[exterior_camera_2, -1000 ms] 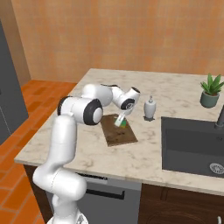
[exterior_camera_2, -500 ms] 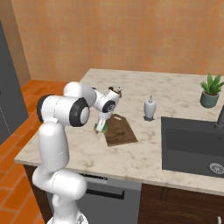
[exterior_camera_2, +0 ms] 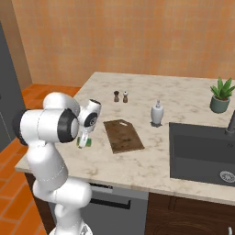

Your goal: Pick up the sponge from the counter and clean the cutting board by briefly scrubbing or pressing down on the cutting board. Once finished, release the sponge.

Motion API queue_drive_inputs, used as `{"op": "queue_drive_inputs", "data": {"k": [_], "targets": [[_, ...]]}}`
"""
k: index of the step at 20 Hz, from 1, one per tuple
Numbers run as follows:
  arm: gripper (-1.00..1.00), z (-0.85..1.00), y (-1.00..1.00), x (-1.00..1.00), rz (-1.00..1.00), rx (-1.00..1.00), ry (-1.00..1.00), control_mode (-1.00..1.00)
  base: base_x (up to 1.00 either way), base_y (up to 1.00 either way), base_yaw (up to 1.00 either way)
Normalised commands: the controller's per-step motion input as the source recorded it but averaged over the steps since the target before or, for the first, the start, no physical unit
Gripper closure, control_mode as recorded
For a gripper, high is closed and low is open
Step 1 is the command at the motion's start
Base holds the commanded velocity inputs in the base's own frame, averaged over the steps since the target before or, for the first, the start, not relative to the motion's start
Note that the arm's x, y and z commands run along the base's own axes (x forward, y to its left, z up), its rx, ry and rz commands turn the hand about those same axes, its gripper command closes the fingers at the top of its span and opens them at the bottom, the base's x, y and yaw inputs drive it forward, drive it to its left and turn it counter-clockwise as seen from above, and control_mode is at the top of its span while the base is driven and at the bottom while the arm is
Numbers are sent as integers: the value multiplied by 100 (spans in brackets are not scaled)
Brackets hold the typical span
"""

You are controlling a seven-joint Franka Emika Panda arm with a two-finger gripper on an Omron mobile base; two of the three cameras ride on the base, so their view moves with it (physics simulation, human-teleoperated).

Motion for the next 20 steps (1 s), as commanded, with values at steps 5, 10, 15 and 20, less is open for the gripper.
{"op": "queue_drive_inputs", "data": {"k": [5,10,15,20], "targets": [[-100,29,1,-12,3,-2,-2,-100,0,0,0],[-100,47,0,-48,11,-7,-4,-100,0,0,0],[-100,26,-6,-100,5,-7,-13,-100,0,0,0],[-100,24,-21,-100,0,-2,-27,-100,0,0,0]]}}
